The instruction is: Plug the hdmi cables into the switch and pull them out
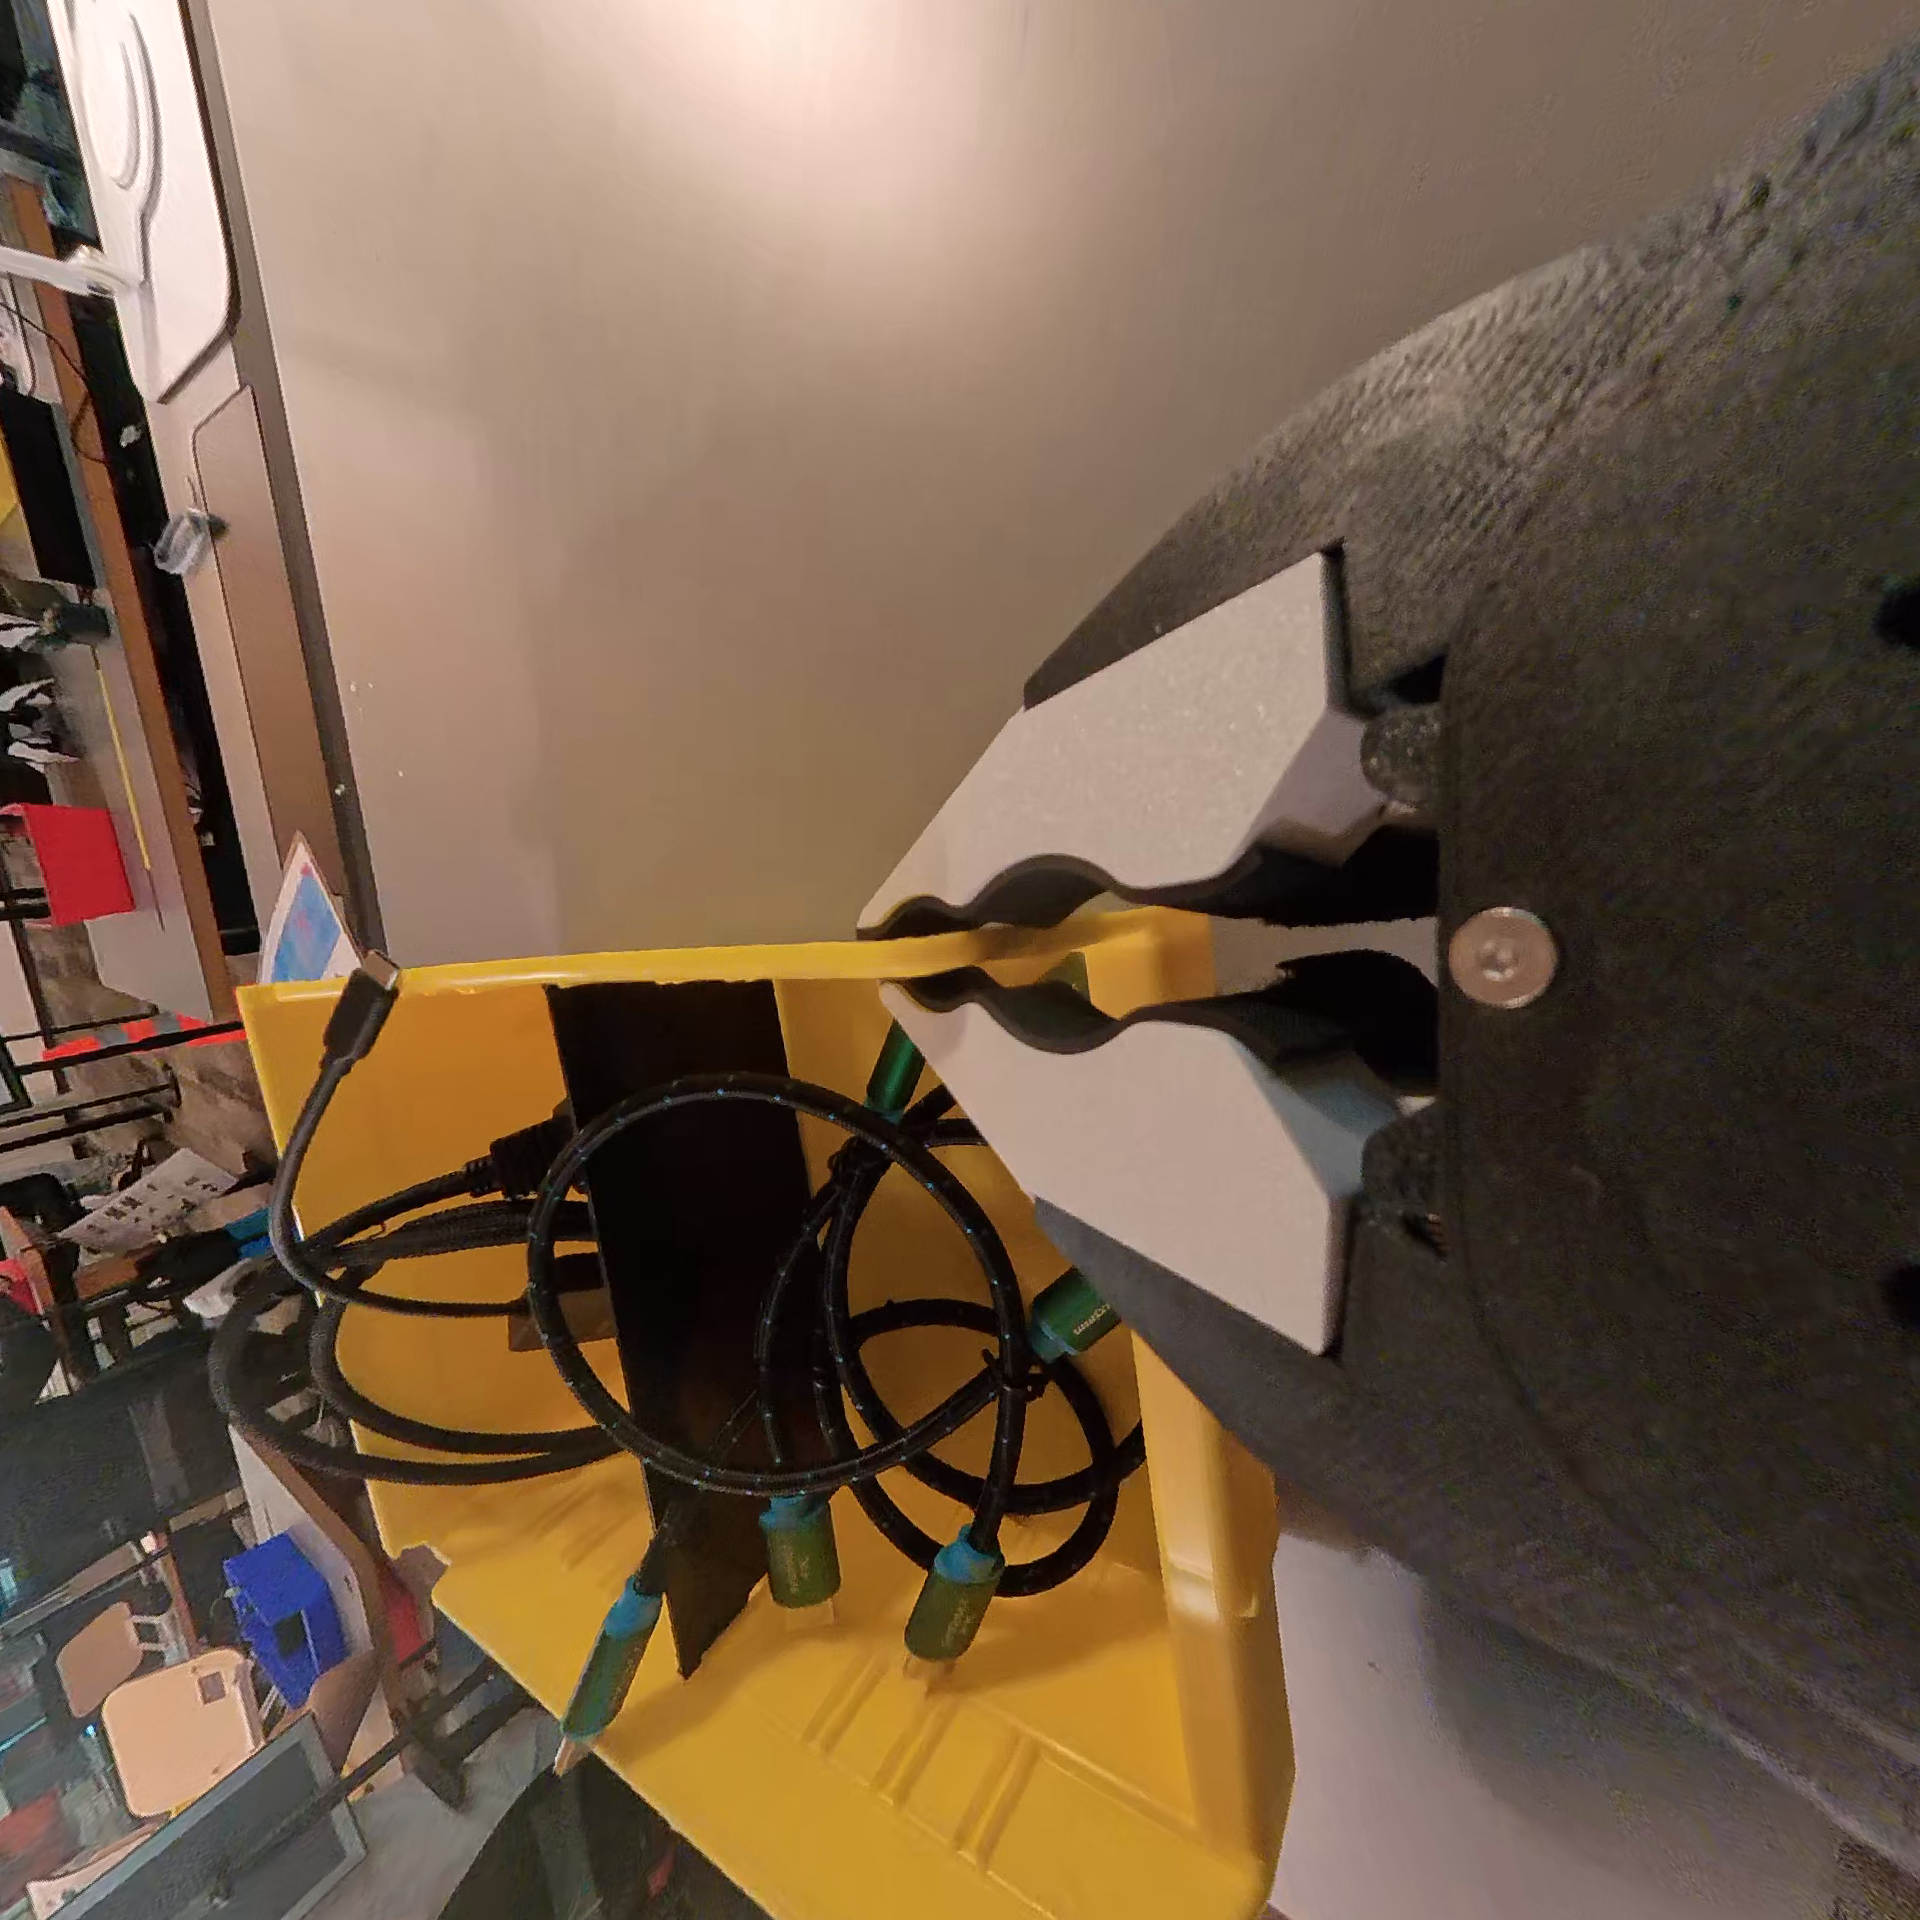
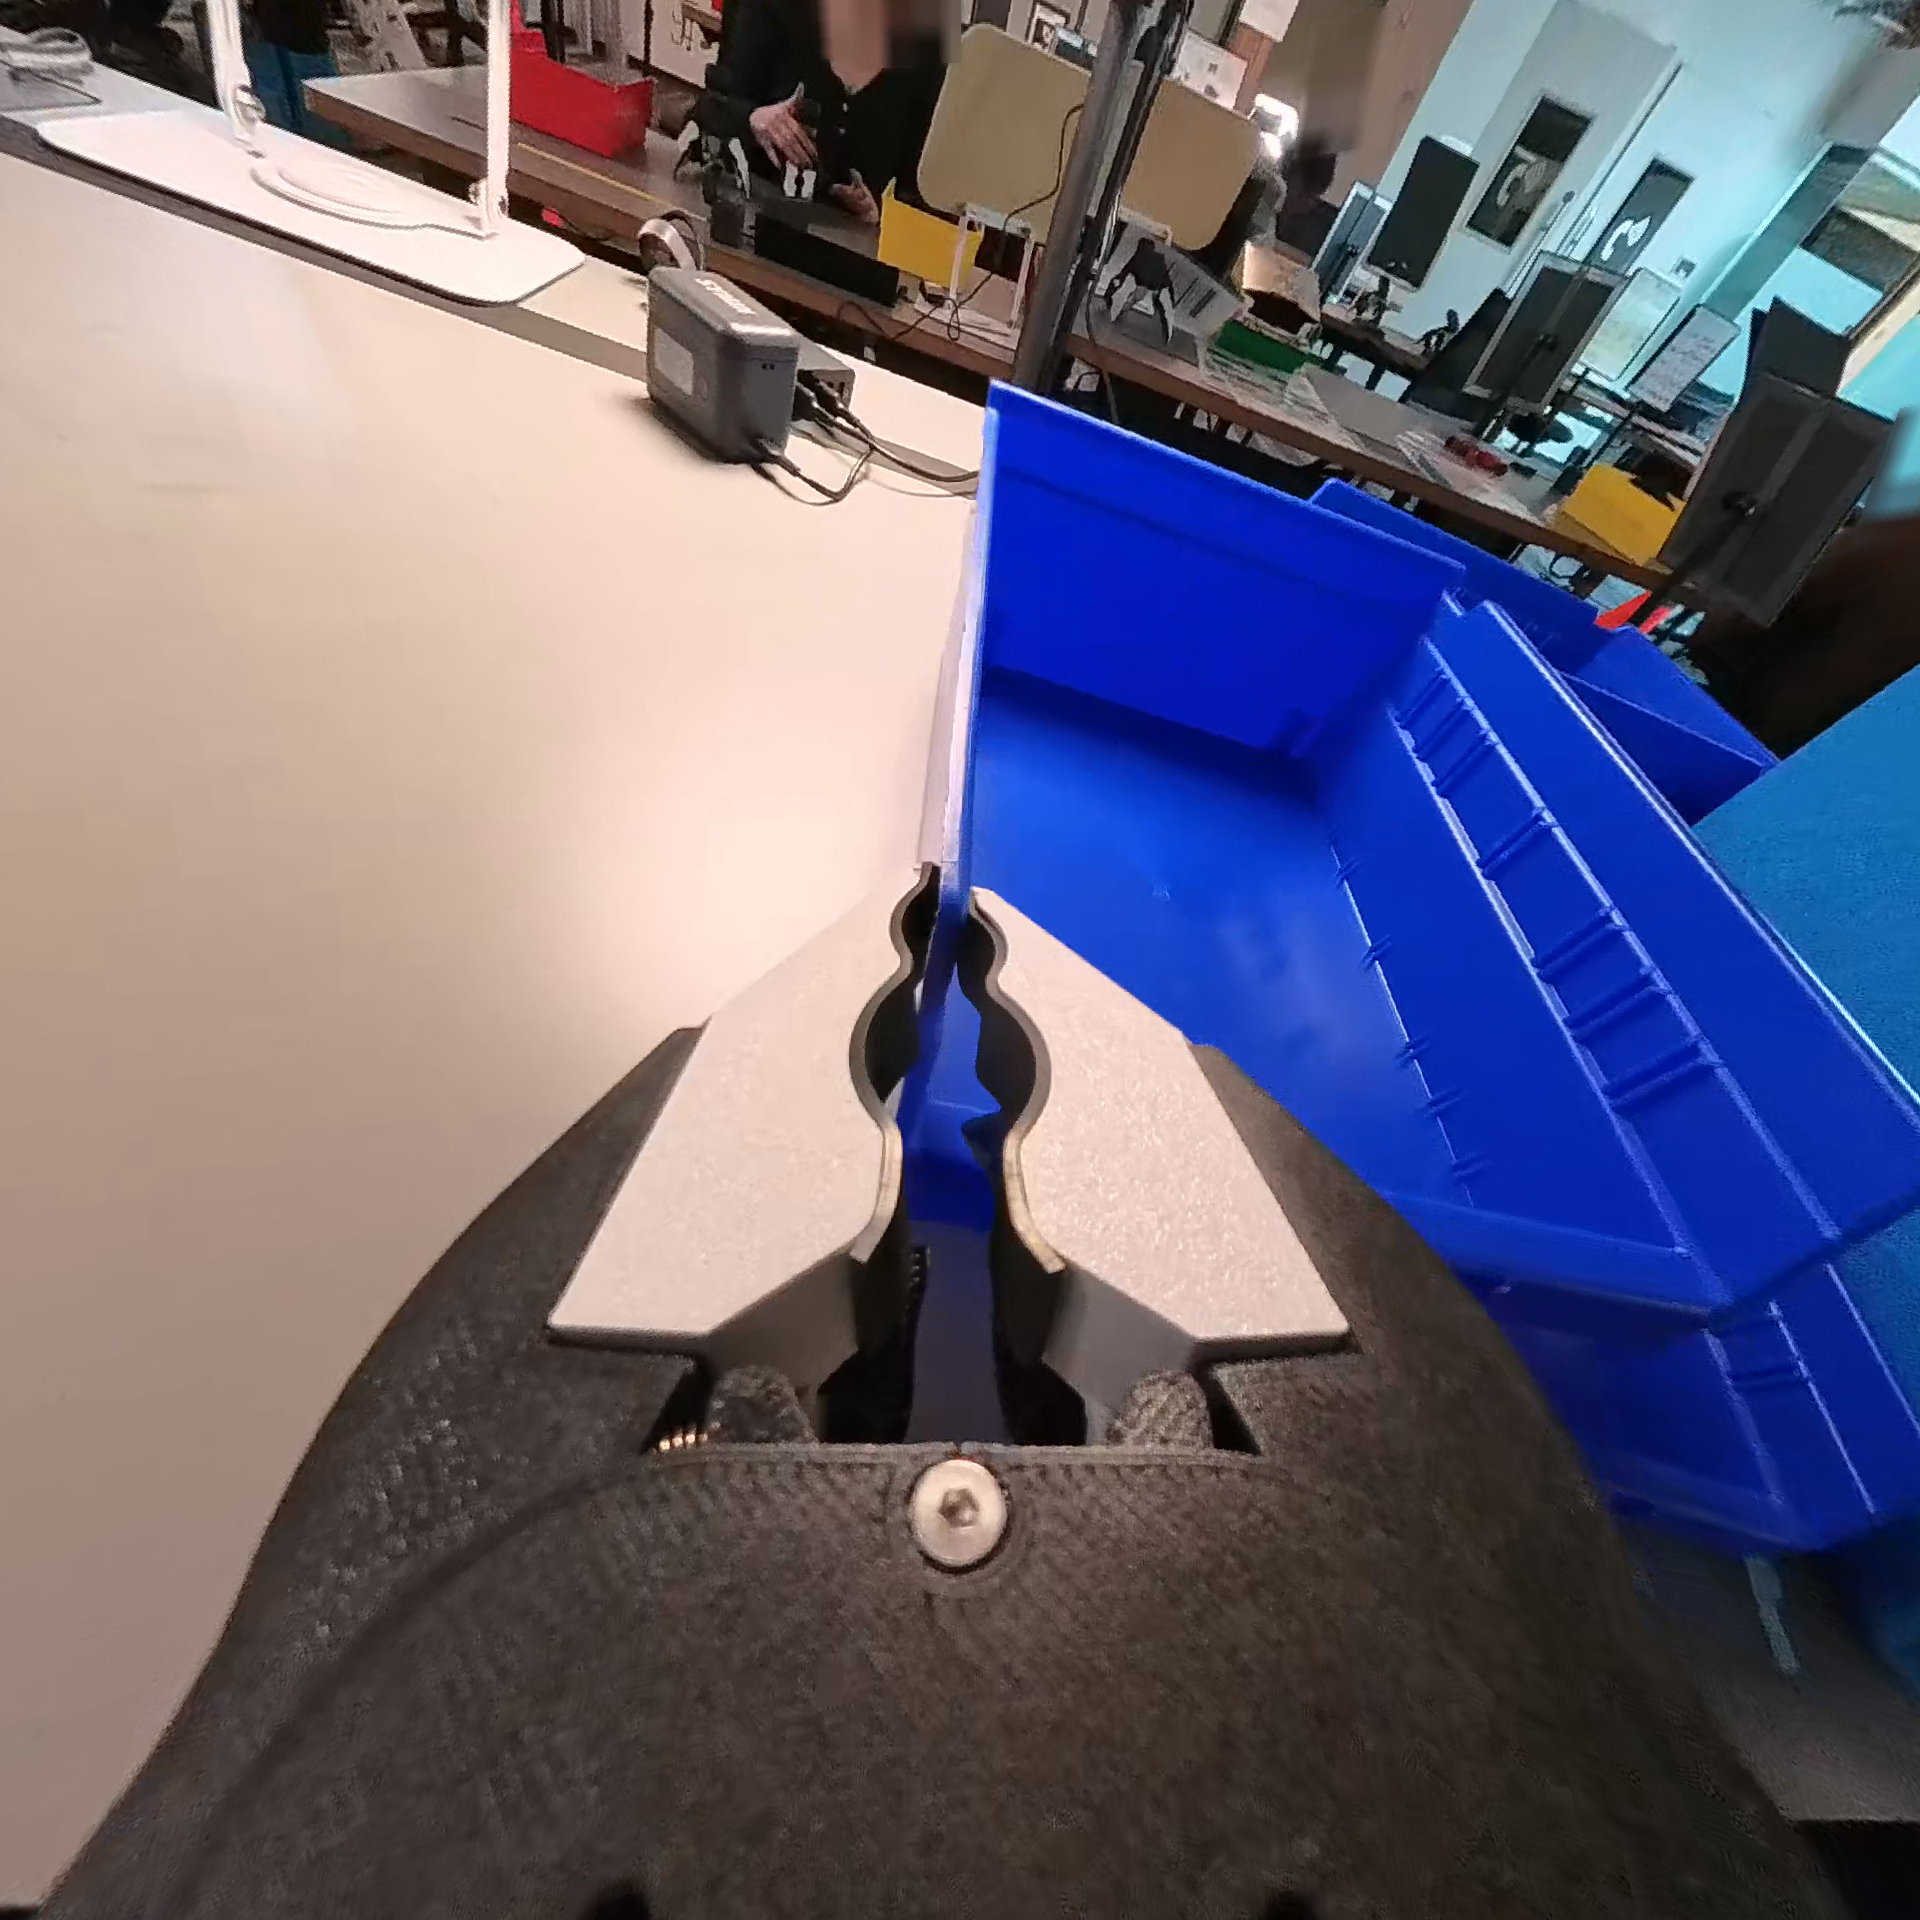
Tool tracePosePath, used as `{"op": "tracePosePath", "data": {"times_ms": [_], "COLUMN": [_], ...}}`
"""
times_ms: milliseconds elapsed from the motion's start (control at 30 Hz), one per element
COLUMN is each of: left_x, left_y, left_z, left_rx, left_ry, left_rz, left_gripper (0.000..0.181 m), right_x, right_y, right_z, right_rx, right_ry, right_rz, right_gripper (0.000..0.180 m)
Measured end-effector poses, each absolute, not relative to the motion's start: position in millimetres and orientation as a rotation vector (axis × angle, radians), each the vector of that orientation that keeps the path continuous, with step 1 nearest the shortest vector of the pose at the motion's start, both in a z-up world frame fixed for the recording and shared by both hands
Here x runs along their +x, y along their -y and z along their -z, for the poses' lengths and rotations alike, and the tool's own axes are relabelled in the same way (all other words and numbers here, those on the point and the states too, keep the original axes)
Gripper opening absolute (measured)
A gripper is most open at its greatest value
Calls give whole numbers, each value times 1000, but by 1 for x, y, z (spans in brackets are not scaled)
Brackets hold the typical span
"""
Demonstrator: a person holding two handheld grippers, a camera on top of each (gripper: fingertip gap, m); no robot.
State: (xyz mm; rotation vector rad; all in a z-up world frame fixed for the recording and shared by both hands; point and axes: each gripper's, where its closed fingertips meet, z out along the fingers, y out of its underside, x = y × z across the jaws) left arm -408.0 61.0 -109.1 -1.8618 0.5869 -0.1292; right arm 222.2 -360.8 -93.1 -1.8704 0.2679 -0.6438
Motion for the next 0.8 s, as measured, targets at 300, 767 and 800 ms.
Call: {"op": "tracePosePath", "data": {"times_ms": [300, 767, 800], "left_x": [-424, -443, -445], "left_y": [-81, -67, -61], "left_z": [109, 82, 72], "left_rx": [-1847, -1791, -1776], "left_ry": [-609, -522, -504], "left_rz": [170, 216, 225], "left_gripper": [3, 38, 42], "right_x": [236, 218, 209], "right_y": [355, 383, 386], "right_z": [93, 65, 56], "right_rx": [-1862, -1812, -1786], "right_ry": [-279, -288, -282], "right_rz": [635, 591, 575], "right_gripper": [3, 31, 31]}}
